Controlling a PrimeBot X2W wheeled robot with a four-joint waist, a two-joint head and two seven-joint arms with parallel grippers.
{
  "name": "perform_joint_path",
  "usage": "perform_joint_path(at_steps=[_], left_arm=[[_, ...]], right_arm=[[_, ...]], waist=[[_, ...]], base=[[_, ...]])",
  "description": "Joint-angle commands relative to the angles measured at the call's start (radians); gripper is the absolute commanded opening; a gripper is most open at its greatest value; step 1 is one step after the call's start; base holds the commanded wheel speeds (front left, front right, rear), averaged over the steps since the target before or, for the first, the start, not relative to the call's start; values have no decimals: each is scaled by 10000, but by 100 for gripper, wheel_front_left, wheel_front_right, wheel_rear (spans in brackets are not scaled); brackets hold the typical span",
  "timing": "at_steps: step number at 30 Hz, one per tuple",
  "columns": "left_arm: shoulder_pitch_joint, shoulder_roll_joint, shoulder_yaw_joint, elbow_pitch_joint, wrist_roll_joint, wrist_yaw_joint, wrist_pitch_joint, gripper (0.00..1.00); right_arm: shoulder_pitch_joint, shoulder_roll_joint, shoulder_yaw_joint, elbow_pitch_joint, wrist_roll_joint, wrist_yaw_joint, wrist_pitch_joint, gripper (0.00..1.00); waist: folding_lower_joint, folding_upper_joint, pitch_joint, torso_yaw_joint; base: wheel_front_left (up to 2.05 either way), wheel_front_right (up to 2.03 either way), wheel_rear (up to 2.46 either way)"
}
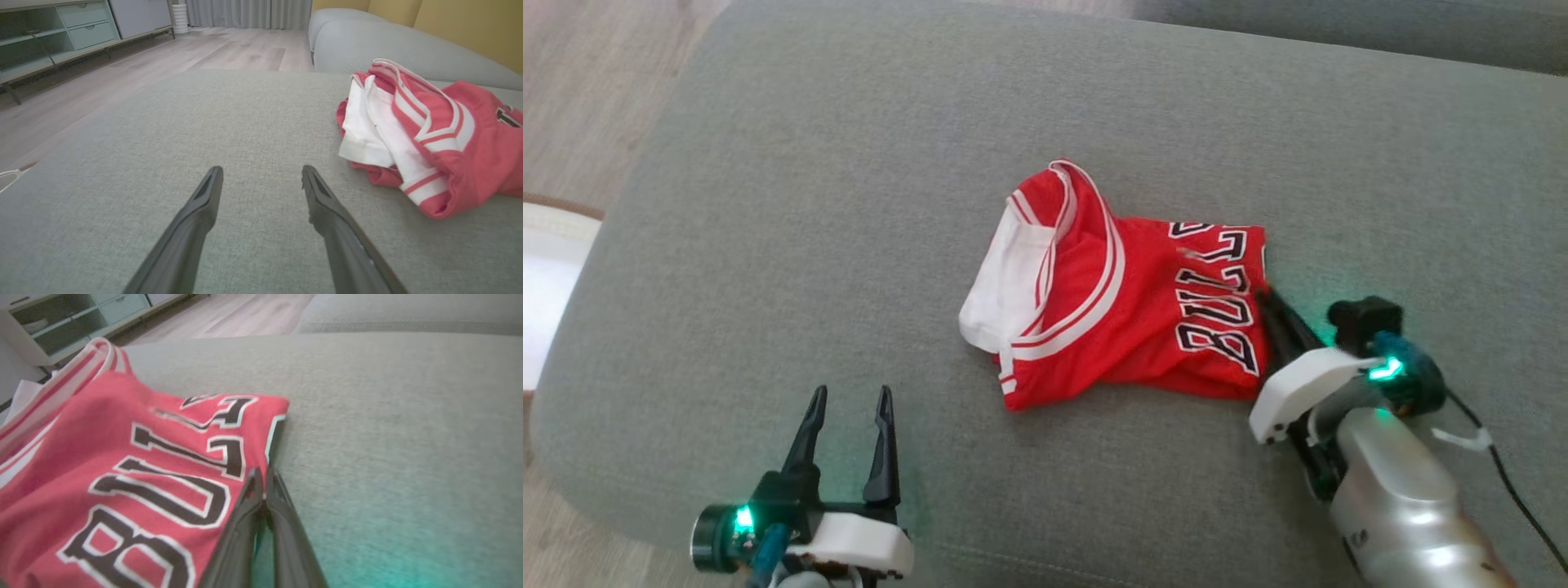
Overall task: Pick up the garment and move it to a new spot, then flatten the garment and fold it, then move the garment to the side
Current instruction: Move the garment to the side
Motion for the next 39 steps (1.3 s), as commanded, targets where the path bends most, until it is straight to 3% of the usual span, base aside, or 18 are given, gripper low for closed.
perform_joint_path(at_steps=[1,8,17,29,35,39], left_arm=[[-382,47,274,-321,-60,31,-53,100],[-464,47,234,-405,-144,-42,-53,100],[-841,47,176,-500,-88,-192,-53,100],[-1064,47,-144,-616,61,-330,-53,100],[-1165,47,-203,-579,199,-467,-53,100],[-1276,47,-311,-515,285,-565,-53,100]], right_arm=[[19,36,-179,-330,-82,-7,-45,0],[600,36,-1244,-2451,102,-7,-49,0],[867,36,-515,-4362,888,-7,-50,0],[1380,36,114,-5170,1640,-7,-50,0],[1472,36,135,-5413,1787,-7,-51,0],[1416,36,136,-5507,1732,-7,-51,0]], waist=[[-1,0,-5,-153],[-1,0,-223,-1159],[-1,0,-562,-3604],[-1,0,-364,-6573],[-1,0,-99,-7563],[-1,0,90,-7837]], base=[[0,0,0],[0,0,0],[0,0,0],[0,0,0],[0,0,0],[0,0,0]])
